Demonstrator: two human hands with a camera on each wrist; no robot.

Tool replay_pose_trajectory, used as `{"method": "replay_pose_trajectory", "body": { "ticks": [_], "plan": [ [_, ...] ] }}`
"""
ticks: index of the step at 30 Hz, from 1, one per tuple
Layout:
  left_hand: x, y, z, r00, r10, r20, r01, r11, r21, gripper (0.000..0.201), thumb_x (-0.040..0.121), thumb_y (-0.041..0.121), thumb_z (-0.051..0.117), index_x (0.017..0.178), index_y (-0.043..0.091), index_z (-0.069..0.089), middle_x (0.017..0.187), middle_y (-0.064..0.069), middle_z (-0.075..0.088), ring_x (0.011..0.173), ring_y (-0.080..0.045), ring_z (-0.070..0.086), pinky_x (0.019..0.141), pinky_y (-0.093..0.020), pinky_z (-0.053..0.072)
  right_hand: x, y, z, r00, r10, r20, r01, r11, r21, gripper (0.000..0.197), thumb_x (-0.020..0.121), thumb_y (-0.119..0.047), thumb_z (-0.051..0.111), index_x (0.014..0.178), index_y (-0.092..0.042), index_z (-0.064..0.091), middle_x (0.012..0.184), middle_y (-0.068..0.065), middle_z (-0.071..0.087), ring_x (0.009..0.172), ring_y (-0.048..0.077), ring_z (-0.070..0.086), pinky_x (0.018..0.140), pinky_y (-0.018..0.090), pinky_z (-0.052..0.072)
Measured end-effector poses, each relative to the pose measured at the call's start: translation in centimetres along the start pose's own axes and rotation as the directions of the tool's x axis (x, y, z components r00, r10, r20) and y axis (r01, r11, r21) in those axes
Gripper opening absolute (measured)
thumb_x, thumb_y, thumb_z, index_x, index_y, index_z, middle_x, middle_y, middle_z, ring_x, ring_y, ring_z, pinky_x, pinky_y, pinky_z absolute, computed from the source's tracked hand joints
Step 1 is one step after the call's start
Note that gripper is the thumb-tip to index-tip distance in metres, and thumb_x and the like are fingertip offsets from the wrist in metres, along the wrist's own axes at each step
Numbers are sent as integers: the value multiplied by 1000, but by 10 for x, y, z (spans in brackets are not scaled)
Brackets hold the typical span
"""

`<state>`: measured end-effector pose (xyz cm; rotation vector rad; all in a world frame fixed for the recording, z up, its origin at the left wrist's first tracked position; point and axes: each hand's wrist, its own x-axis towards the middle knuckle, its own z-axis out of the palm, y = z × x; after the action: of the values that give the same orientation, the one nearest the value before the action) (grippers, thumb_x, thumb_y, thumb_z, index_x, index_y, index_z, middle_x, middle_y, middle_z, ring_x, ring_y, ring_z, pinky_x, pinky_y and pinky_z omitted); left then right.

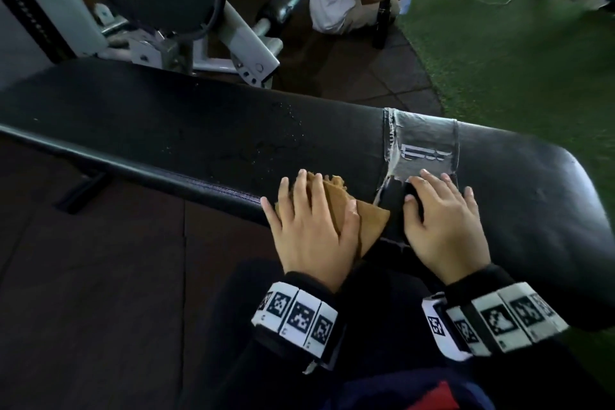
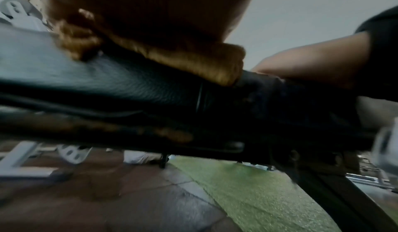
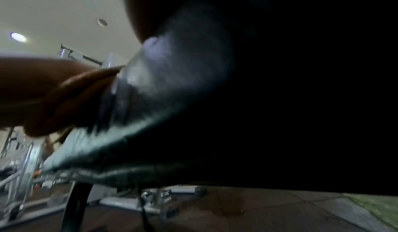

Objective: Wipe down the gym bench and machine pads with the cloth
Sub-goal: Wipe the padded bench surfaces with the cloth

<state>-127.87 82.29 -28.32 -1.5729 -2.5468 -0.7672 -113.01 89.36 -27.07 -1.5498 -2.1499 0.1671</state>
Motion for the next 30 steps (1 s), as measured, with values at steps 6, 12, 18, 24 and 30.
{"method": "replay_pose_trajectory", "body": {
  "ticks": [6, 12, 18, 24, 30],
  "plan": [
    [-28, 6, 11, 988, -147, -53, 122, 938, -323, 71, 97, 50, 25, 151, 11, 2, 159, -5, -11, 145, -22, -20, 116, -39, -6, 4, -2, 5, 1000, -4, -3, 4, 1000, -3, 30, 92, -23, 48, 118, -11, 58, 135, 6, 52, 134, 30, 36, 112, 56, 16],
    [-41, 27, 19, 973, -229, -1, 185, 788, -587, 111, 78, 71, 42, 146, 10, -20, 151, -1, -37, 137, -13, -36, 117, -34, -14, 4, -3, 7, 999, 2, -35, -3, 1000, -12, 33, 91, -31, 52, 117, -12, 59, 133, 8, 54, 132, 32, 39, 111, 56, 17],
    [-37, 23, 32, 966, -256, -20, 186, 750, -635, 121, 75, 73, 54, 145, 12, -24, 151, 1, -38, 139, -16, -33, 116, -41, -9, 3, -2, 10, 995, -5, -97, 4, 1000, -12, 31, 87, -29, 57, 113, -11, 61, 127, 8, 58, 127, 32, 46, 109, 58, 23],
    [0, -21, 30, 869, -484, -103, 254, 615, -747, 107, 80, 61, 51, 149, 13, -15, 156, -1, -27, 140, -8, -26, 112, -25, -11, 3, -1, 10, 994, -10, -108, 10, 1000, -3, 30, 87, -28, 57, 112, -12, 62, 126, 6, 59, 128, 29, 46, 111, 56, 23],
    [21, -48, 24, 829, -555, -69, 310, 558, -770, 105, 86, 53, 57, 149, 14, -16, 156, -1, -25, 143, -17, -22, 116, -36, -10, 2, -3, 7, 996, -5, -94, 5, 1000, 1, 30, 87, -27, 58, 112, -13, 62, 127, 6, 59, 128, 28, 46, 111, 55, 23]
  ]
}}
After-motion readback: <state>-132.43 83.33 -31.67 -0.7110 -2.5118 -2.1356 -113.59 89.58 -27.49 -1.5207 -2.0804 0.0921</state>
